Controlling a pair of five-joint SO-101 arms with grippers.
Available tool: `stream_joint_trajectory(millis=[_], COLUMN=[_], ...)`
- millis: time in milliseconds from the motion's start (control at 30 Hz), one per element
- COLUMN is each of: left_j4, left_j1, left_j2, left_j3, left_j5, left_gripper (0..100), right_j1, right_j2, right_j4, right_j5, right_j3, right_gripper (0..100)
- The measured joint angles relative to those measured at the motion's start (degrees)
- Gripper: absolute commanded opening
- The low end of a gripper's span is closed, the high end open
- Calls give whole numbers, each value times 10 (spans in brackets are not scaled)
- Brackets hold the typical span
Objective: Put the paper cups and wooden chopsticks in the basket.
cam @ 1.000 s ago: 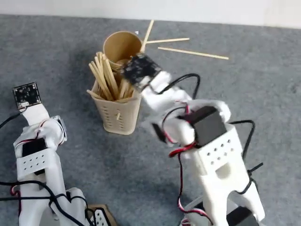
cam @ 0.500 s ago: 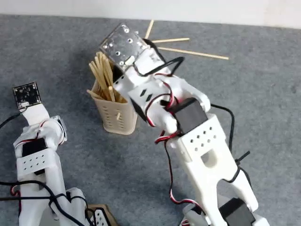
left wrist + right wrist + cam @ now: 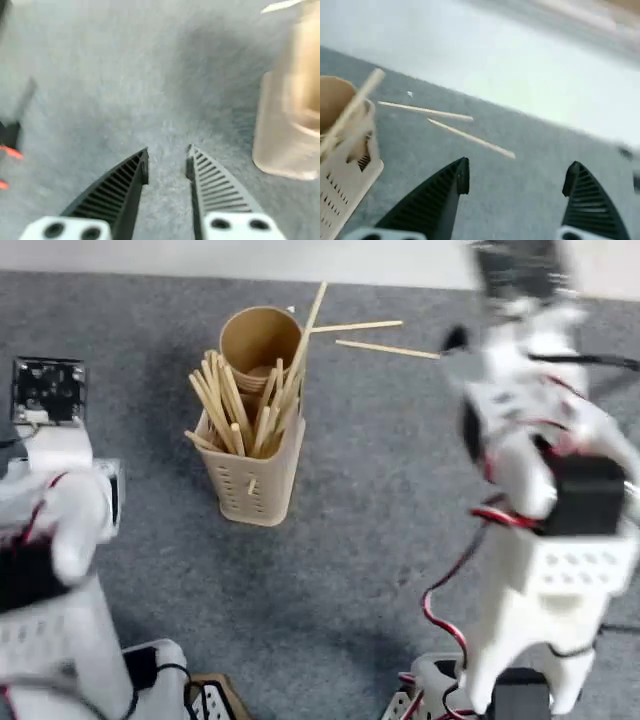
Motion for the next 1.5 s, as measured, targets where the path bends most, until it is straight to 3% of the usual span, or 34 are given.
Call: stream_joint_trajectory(millis=[100,233,367,533,633,833,967,1100,1500], left_j4=[112,137,140,113,49,-166,-333,-441,-412], left_j1=[60,85,185,340,367,357,279,190,135], left_j2=[-36,-58,-66,-65,-65,-57,-57,-54,-79], left_j3=[-106,-112,-68,-20,18,134,200,233,229], left_j5=[-8,-9,-9,33,44,45,45,45,47], left_gripper=[147,147,147,147,147,147,147,147,147], right_j1=[22,49,46,45,48,46,46,46,46], right_j2=[-6,-41,-120,-309,-418,-553,-593,-610,-615], right_j4=[97,98,24,-142,-197,-214,-215,-215,-236], right_j5=[-24,-26,-26,-21,1,37,45,60,60], right_j3=[-4,100,297,622,813,1015,1056,1061,1061], right_gripper=[303,303,303,303,303,303,303,303,303])
